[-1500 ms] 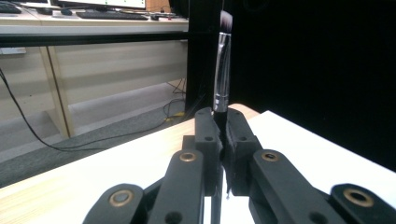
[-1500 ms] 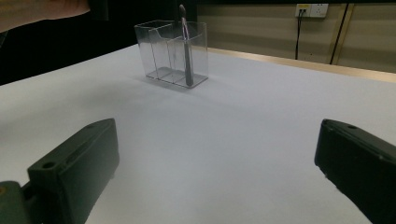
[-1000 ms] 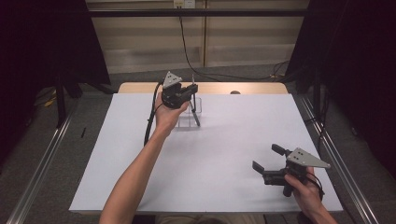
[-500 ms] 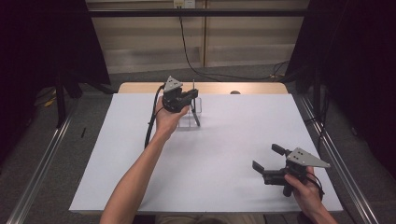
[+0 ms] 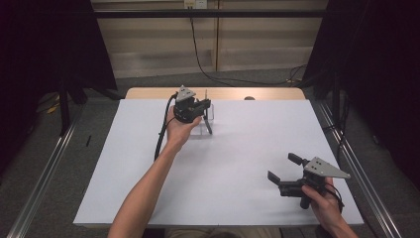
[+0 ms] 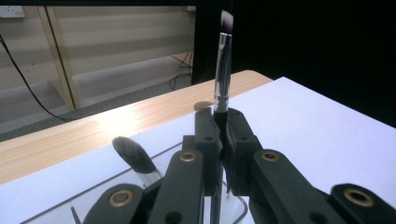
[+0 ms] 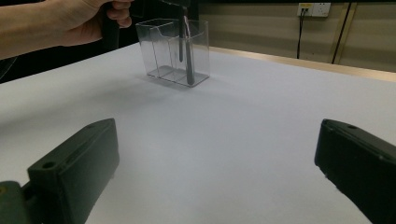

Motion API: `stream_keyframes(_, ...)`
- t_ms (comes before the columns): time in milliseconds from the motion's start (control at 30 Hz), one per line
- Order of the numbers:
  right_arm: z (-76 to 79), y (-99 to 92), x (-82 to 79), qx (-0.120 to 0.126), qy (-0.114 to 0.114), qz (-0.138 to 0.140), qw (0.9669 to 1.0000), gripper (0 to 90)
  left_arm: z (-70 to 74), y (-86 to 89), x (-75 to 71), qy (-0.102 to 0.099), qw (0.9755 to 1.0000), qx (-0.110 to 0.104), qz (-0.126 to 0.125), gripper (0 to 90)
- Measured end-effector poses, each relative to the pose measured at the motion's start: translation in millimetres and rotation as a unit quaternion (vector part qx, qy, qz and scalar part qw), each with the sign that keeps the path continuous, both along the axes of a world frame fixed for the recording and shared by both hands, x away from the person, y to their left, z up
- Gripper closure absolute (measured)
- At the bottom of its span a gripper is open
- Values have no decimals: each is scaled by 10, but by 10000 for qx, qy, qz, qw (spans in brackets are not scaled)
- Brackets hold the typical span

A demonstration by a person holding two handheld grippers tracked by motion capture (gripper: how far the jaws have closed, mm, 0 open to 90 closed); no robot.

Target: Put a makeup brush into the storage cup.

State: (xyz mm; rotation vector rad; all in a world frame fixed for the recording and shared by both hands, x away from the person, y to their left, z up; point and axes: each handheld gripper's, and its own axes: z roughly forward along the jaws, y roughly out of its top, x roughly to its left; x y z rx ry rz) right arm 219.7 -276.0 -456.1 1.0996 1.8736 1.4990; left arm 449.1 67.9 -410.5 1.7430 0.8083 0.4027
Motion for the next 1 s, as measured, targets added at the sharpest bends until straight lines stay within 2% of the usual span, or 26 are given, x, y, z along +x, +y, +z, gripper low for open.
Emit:
stream_keyframes(467,-1,6,-2,-16,-6,15,10000,0,-49,-5,-2,84,9999,70,-1,847)
stream_keyframes(667,-3,4,0,-23,-1,14,10000,0,-70,-7,1,100,9999,110,-15,764)
stream_keyframes(733,-3,3,-1,-22,-12,17,10000,0,-76,-3,3,104,9999,65,17,675)
stream_keyframes(800,-1,5,-3,-10,-12,16,10000,0,-82,2,5,90,9999,69,49,657)
stream_keyframes(1000,-2,4,0,16,-17,8,10000,0,-60,3,-37,-1,9999,31,124,527)
